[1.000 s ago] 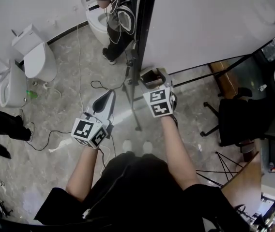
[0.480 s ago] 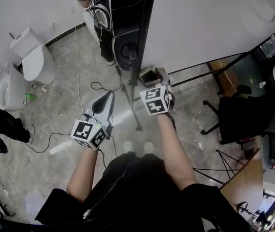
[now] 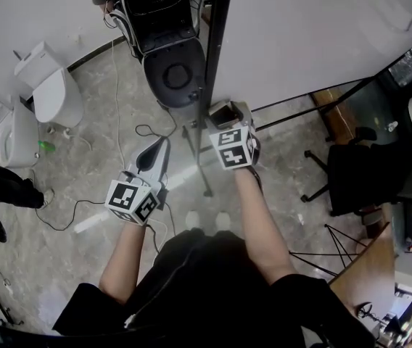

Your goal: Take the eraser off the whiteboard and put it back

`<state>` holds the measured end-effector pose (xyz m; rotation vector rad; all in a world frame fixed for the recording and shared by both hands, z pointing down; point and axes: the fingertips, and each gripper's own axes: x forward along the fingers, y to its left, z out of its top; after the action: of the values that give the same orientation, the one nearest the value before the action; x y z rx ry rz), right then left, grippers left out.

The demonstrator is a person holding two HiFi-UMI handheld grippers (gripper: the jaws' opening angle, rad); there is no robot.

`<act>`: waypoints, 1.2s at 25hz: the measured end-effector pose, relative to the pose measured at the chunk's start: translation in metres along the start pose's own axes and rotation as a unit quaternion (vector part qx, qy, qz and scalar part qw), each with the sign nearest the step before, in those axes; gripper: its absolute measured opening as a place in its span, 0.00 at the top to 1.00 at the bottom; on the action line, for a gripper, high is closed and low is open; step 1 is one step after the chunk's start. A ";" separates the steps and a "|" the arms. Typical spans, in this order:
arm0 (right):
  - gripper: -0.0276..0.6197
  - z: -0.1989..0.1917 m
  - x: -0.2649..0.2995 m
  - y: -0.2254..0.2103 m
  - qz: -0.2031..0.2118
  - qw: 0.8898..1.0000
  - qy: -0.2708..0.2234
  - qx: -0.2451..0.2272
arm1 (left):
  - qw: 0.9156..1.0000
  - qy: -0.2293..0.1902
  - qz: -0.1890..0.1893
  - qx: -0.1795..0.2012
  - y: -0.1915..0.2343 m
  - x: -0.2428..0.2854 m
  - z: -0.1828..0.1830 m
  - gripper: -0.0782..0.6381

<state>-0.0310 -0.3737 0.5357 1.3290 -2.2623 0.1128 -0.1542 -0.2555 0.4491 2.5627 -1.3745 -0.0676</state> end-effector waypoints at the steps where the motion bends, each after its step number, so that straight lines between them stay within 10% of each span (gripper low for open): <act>1: 0.49 -0.001 0.001 0.001 0.002 1.000 0.001 -0.001 | 1.000 0.000 0.000 0.000 0.000 0.000 0.000 0.88; 30: 0.52 0.045 -0.064 -0.027 0.004 0.986 -0.157 0.059 | 1.000 -0.014 0.001 0.016 -0.025 0.002 0.014 0.88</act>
<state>-0.0007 -0.3511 0.4616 1.4875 -2.5570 0.0430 -0.1351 -0.2461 0.4300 2.5960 -1.3996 -0.0820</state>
